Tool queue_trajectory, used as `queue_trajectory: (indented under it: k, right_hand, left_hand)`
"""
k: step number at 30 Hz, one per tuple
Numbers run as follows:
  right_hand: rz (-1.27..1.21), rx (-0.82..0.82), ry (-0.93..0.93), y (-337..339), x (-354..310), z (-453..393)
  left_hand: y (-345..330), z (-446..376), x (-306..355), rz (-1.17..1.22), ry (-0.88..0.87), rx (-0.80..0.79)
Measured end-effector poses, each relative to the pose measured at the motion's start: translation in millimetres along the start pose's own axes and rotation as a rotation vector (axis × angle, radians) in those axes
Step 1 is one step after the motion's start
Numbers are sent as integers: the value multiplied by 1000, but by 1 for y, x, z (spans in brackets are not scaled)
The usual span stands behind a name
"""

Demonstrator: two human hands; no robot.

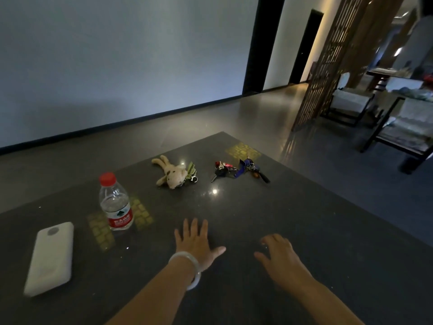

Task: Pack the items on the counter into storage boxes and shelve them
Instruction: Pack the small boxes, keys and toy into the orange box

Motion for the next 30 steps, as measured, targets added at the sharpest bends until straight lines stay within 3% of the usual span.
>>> queue_trajectory:
  k: [6, 11, 17, 24, 30]
  right_hand:
    - [-32, 38, 4, -26, -14, -66]
    - [103, 191, -23, -64, -16, -69]
    - [163, 263, 1, -76, -14, -71]
    - [142, 236, -19, -75, -12, -70]
    - [138, 229, -7, -72, -16, -69]
  left_hand:
    - [-18, -6, 0, -62, -12, -6]
    - [-20, -5, -2, -61, -31, 3]
    - [-21, 0, 0, -83, -15, 42]
    - [-13, 3, -2, -31, -43, -18]
    - [5, 25, -26, 37, -34, 120]
Point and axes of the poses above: each hand's wrist, its own z-axis away from the middle knuckle, its own y-axis out of the back of the hand, x = y × z, the point moved 5 cm from there along -z, towards the middle knuckle, and after that the axes turned 12 degrees about -z, right-handed, at the moved point
